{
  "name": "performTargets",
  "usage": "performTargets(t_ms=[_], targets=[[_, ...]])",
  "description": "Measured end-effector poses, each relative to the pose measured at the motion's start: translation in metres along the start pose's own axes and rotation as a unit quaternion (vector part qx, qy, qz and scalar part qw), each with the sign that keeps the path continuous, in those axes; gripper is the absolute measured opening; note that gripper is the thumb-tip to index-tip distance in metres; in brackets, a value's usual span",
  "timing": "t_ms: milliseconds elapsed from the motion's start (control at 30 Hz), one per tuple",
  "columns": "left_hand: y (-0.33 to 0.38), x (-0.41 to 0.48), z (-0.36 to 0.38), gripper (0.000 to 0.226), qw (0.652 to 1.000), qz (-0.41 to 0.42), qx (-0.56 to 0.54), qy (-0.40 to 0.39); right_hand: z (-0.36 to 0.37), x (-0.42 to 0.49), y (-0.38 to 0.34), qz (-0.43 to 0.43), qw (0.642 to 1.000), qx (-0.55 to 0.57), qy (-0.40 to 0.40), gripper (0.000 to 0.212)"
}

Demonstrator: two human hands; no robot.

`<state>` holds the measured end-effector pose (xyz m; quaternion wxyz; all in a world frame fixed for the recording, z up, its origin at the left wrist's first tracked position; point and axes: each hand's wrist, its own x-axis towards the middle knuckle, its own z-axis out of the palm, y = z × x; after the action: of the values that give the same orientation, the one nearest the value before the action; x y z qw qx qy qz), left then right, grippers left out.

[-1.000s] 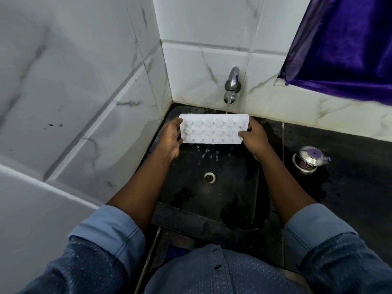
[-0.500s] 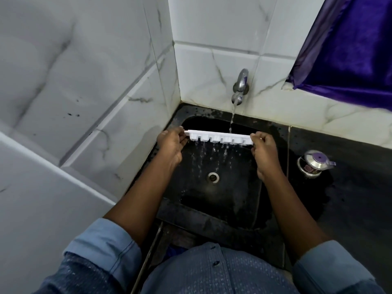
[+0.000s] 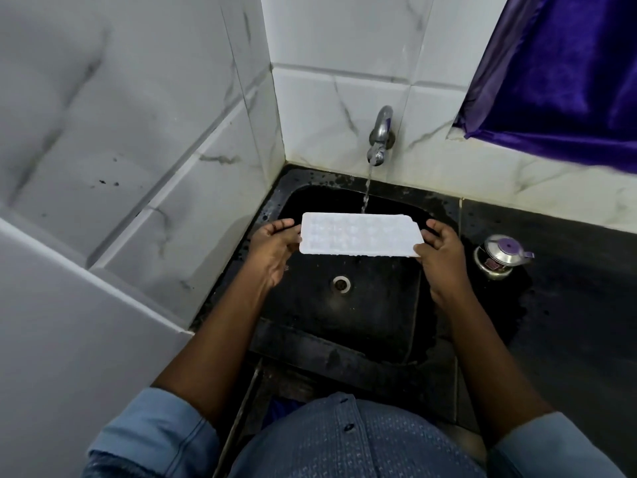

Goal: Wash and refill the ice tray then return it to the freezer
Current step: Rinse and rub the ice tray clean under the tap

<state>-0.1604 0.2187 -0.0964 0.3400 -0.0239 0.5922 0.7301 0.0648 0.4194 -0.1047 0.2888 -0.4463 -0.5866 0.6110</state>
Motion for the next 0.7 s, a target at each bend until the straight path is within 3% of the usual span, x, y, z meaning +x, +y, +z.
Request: performTargets(t_ms=[133, 233, 333, 467, 700], targets=[[0.005, -0.008, 0.000, 0.046, 0.999, 0.029, 0.020, -0.015, -0.001, 0.000, -0.008, -0.002, 0.999, -0.045, -0.016, 0.072], [0.008, -0.012, 0.004, 0.050, 0.998, 0.042, 0.037, -0.020, 0.004, -0.007, -0.015, -0.035, 0.997, -0.061, -0.024, 0.051], [0.007, -0.014, 0.011, 0.047, 0.996, 0.077, 0.053, 0.015, 0.012, -0.016, -0.029, -0.040, 0.998, -0.010, -0.040, 0.045], [0.009, -0.022, 0.019, 0.045, 0.985, 0.151, 0.048, 0.071, 0.016, -0.021, -0.038, -0.040, 0.997, -0.006, -0.060, 0.053], [0.022, -0.035, 0.018, 0.028, 0.954, 0.285, 0.075, 0.061, 0.016, -0.030, -0.053, -0.103, 0.990, -0.071, -0.059, 0.073]])
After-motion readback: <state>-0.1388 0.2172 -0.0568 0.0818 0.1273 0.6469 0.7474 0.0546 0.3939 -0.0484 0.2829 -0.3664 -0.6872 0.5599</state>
